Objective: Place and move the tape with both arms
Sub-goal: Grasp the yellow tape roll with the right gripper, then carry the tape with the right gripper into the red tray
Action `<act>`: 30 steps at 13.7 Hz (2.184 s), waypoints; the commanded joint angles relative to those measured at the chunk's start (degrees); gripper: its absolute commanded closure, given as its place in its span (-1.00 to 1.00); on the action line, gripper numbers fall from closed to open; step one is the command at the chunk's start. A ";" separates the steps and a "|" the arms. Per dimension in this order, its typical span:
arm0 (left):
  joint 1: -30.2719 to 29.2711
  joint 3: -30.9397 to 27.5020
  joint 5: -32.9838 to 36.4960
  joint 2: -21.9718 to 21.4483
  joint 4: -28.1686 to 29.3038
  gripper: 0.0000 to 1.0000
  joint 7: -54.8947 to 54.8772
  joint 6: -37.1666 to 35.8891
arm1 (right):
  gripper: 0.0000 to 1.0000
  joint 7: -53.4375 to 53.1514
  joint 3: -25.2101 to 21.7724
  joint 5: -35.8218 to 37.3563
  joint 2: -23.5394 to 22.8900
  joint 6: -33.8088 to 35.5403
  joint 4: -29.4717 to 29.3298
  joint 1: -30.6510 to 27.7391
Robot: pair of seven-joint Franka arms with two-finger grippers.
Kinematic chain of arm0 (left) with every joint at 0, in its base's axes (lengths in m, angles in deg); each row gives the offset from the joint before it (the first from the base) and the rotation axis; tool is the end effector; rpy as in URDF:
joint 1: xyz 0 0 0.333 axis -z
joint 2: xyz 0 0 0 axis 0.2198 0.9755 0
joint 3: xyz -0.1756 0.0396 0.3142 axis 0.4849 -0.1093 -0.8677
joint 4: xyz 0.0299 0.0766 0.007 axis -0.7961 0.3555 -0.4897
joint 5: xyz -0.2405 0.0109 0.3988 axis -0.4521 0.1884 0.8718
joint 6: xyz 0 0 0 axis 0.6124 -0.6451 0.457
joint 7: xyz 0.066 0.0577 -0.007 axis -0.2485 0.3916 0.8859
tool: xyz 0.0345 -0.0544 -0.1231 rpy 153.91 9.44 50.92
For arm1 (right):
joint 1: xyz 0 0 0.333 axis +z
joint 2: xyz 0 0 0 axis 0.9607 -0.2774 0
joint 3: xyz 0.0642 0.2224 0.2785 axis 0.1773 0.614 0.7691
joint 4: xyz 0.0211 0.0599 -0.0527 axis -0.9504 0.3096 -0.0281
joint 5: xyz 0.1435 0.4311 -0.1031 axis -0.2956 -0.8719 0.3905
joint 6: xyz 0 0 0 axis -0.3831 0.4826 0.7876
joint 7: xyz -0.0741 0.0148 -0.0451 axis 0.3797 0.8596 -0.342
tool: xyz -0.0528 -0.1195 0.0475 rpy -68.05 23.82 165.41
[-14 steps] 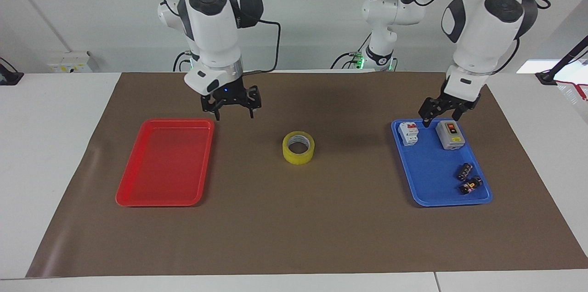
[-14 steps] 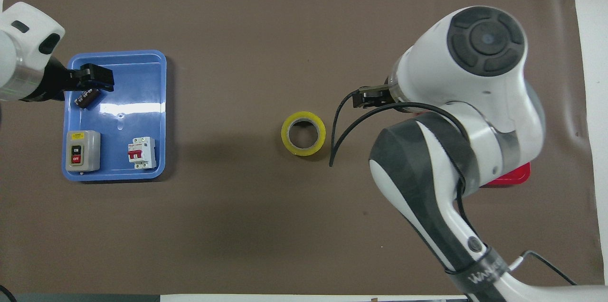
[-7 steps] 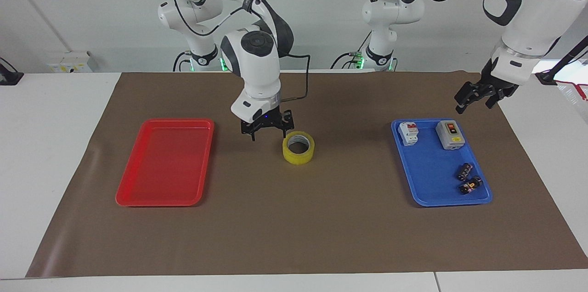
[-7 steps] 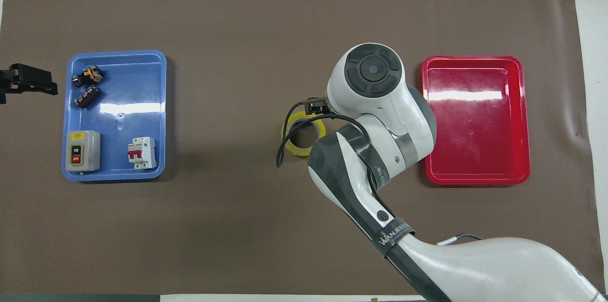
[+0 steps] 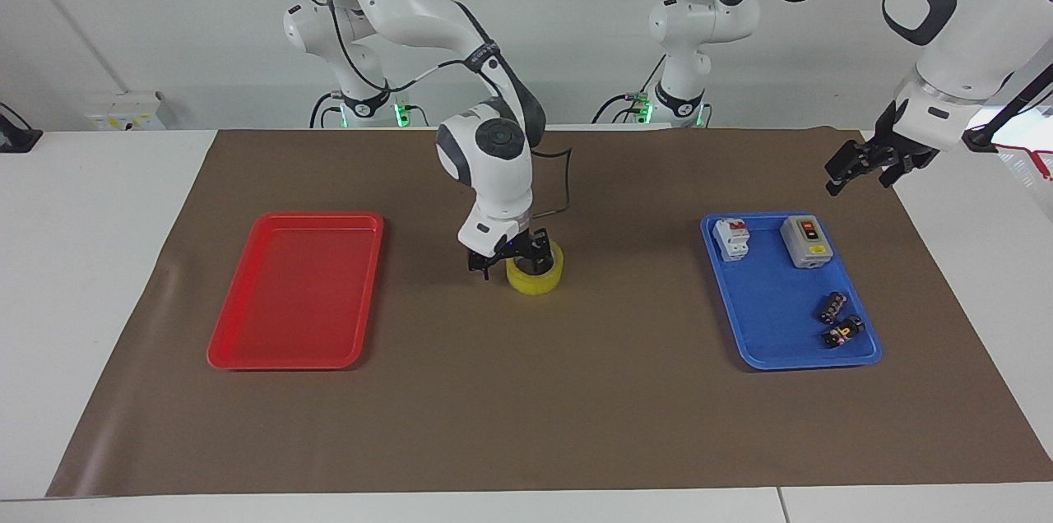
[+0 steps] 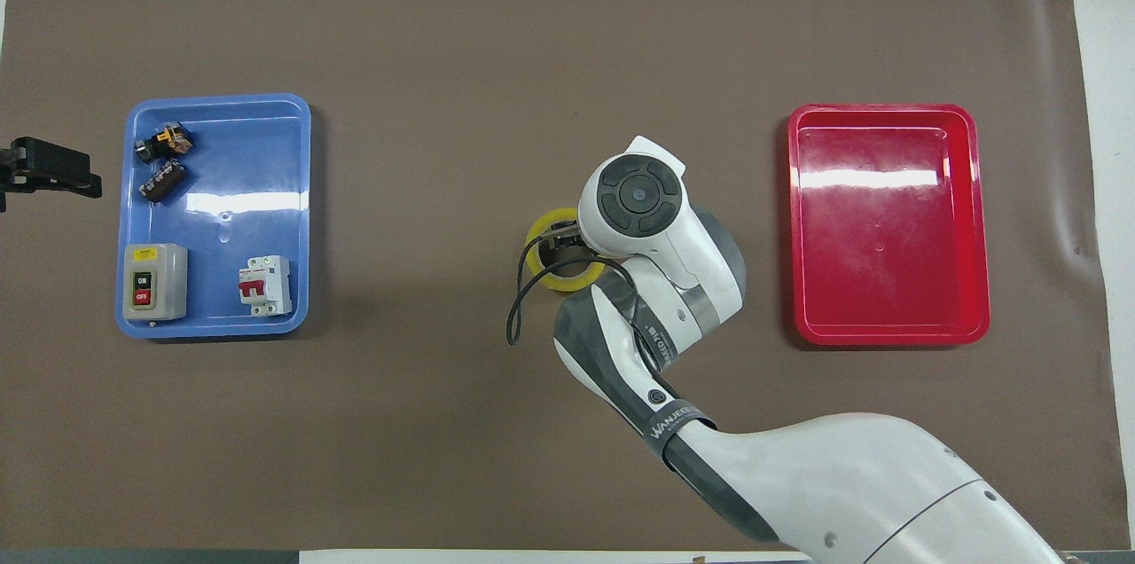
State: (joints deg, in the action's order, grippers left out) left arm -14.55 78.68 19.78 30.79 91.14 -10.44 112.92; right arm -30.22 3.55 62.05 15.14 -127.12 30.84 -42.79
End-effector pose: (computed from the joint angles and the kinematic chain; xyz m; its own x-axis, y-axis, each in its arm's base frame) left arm 0.6391 0.0365 0.5793 0.9979 0.0643 -0.0118 0.0643 -0.9979 0.0005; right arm 0.6214 0.3881 0.2731 0.9814 0.1792 0.0695 0.1806 -0.9834 -0.0151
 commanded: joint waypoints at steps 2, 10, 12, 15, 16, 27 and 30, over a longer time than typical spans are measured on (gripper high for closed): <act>0.18 0.02 -1.61 -0.54 -0.34 -1.00 -1.11 -1.52 | -1.00 3.18 0.11 0.27 3.05 -4.81 6.43 -0.34; 0.53 0.10 -1.00 -2.21 1.07 -1.00 -1.46 -0.47 | -0.21 2.74 0.02 0.36 1.03 -7.36 5.82 0.97; 0.53 0.10 -0.82 -2.12 0.89 -1.00 -2.59 -0.38 | 1.00 2.49 0.02 0.36 1.03 -7.10 5.82 1.06; 0.36 0.10 -0.12 -2.21 0.98 -1.00 -5.32 -0.82 | 1.00 0.64 0.02 0.27 1.03 -5.18 4.33 0.98; 0.45 0.10 -0.12 -2.21 0.98 -1.00 -5.24 -0.56 | 1.00 0.73 -0.07 0.27 1.11 -1.77 2.06 0.45; 0.45 0.19 -0.12 -2.65 0.98 -1.00 -4.97 -0.56 | 1.00 19.06 -0.33 -0.43 12.28 19.88 -6.31 -25.01; 0.45 0.19 -0.12 -2.65 0.98 -1.00 -4.97 -0.56 | 1.00 29.17 -0.33 -0.43 13.67 16.82 -1.24 -31.53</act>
State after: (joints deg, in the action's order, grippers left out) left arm -14.42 79.14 19.75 29.24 91.23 -14.55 112.50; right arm -6.19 2.36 62.01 26.83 -107.42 24.74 -71.36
